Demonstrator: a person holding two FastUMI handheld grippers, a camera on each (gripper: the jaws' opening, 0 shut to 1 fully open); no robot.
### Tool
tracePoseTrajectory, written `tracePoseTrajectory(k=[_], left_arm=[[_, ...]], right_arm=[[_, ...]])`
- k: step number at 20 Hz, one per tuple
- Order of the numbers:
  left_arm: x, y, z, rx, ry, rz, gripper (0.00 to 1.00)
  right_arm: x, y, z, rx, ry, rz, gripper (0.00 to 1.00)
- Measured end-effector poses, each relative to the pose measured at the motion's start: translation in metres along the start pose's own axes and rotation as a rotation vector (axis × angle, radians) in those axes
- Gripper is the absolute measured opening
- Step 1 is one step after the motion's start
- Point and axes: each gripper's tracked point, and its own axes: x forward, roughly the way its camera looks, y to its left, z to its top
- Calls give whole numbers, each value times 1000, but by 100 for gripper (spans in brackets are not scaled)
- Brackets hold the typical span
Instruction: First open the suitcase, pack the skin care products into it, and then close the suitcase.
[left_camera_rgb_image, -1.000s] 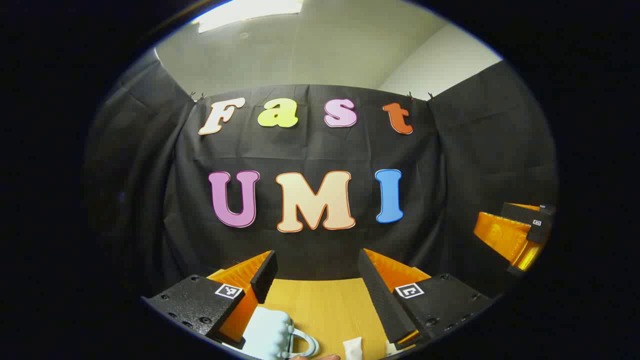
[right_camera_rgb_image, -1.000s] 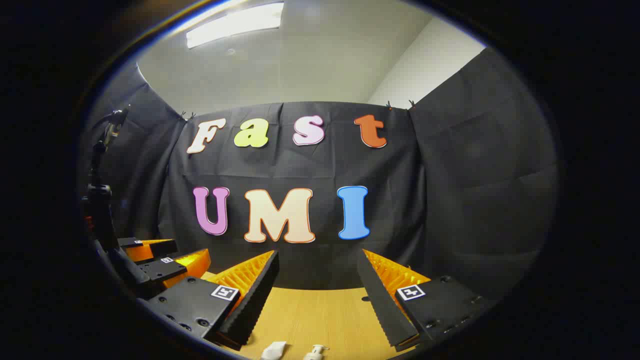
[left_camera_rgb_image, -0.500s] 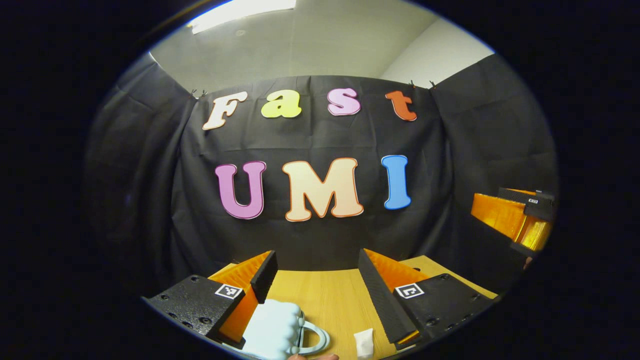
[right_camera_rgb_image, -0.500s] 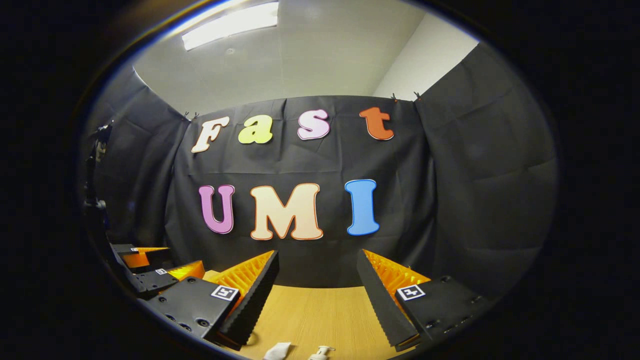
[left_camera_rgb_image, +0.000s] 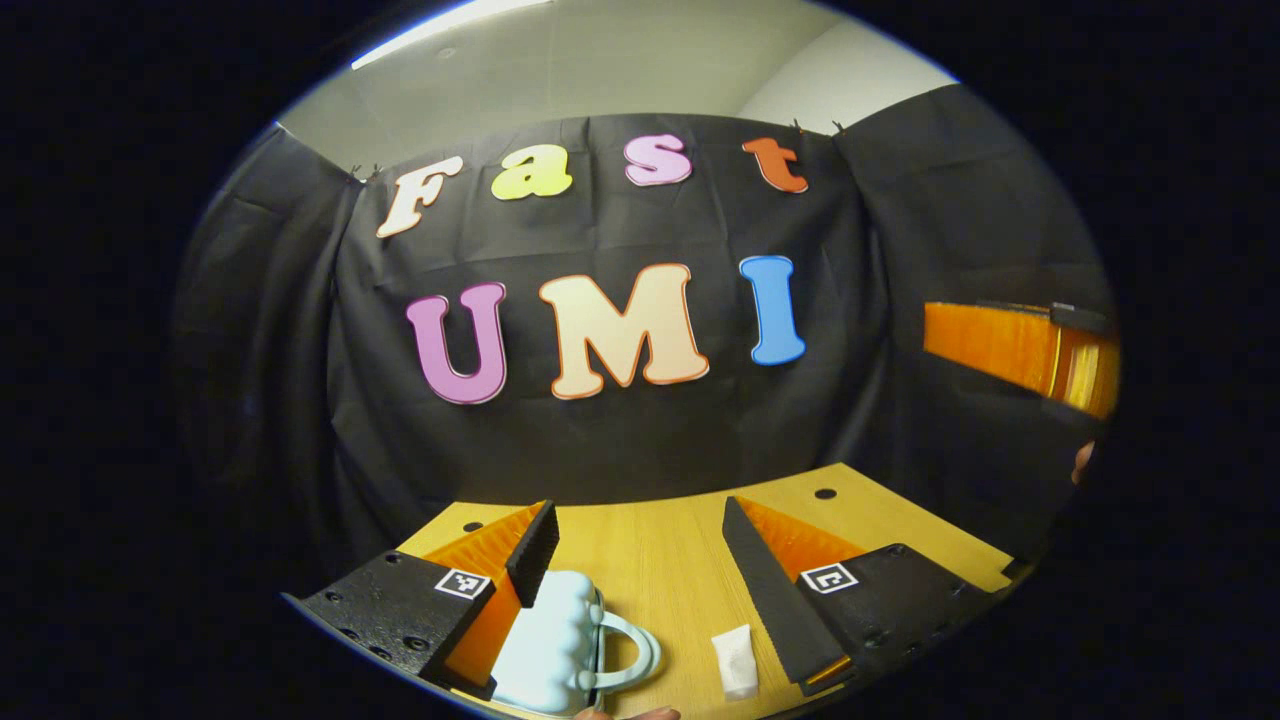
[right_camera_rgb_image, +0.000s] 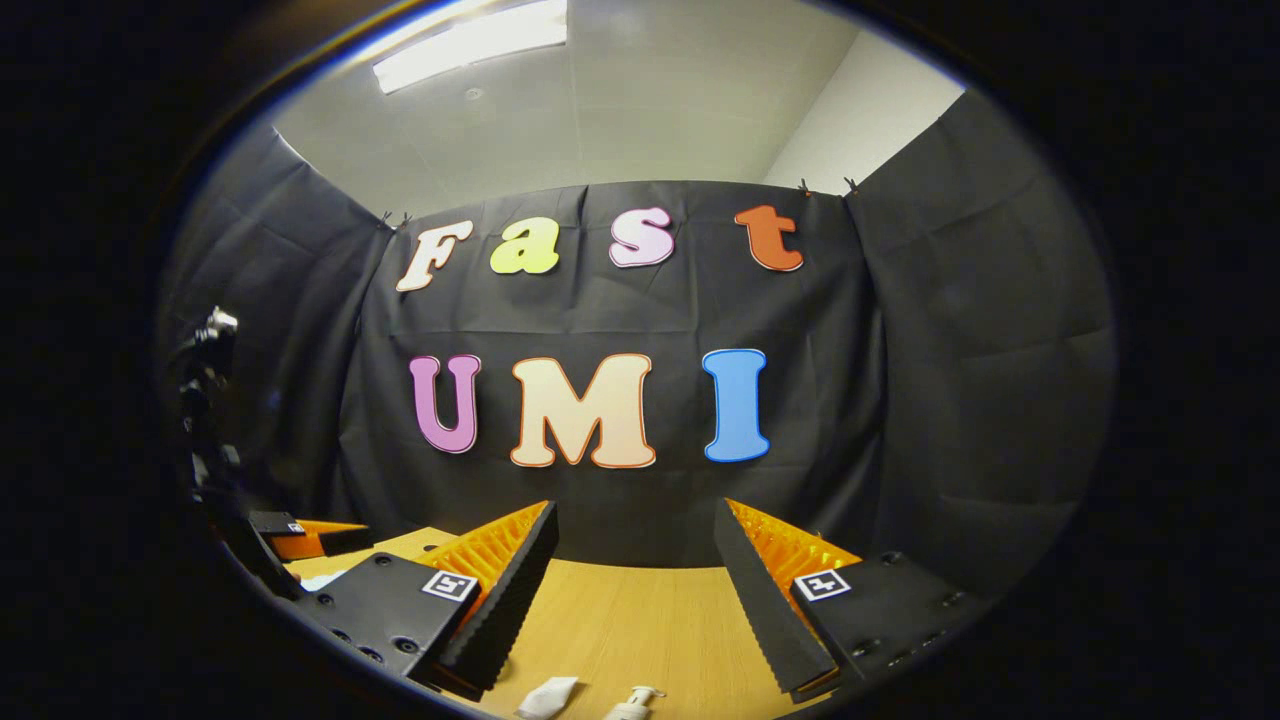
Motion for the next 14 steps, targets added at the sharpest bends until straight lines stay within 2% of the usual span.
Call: tracePoseTrajectory(k=[4,14], left_arm=[[2,-15,-59,5,152,-43,97],[15,-16,-172,26,422,-55,96]], right_arm=[[-2,-9,-12,4,40,-21,99],[-12,-19,-24,-45,80,-57,99]])
